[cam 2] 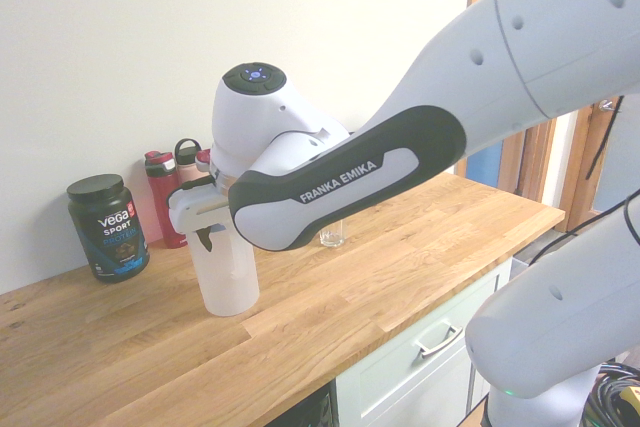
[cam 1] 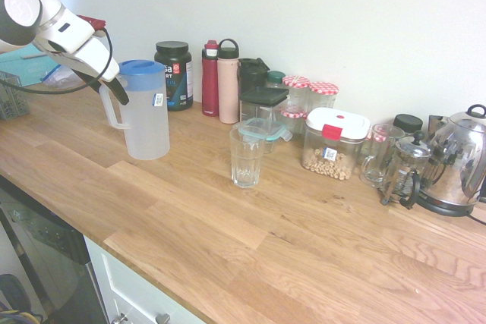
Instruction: Pour me some water
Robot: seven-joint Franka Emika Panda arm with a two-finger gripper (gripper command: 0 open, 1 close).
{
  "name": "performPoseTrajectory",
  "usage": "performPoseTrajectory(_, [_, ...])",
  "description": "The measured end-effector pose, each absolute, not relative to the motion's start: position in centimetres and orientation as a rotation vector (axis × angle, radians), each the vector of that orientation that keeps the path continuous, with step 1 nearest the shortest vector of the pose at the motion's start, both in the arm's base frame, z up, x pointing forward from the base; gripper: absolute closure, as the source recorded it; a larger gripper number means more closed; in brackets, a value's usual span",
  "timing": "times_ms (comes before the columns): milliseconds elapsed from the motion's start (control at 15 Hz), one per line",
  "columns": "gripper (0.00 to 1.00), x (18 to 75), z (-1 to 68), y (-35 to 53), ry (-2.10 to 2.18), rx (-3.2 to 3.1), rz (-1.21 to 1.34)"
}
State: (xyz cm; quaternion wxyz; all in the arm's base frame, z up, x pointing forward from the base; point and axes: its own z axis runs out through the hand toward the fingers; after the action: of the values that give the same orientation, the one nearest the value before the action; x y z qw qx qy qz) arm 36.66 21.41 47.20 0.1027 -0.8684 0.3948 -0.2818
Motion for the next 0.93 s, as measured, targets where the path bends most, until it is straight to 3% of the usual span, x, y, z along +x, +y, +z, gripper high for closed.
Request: performPoseTrajectory(933, [1.00, 37.09, 46.82, 21.04, 1.141, -2.586, -0.876])
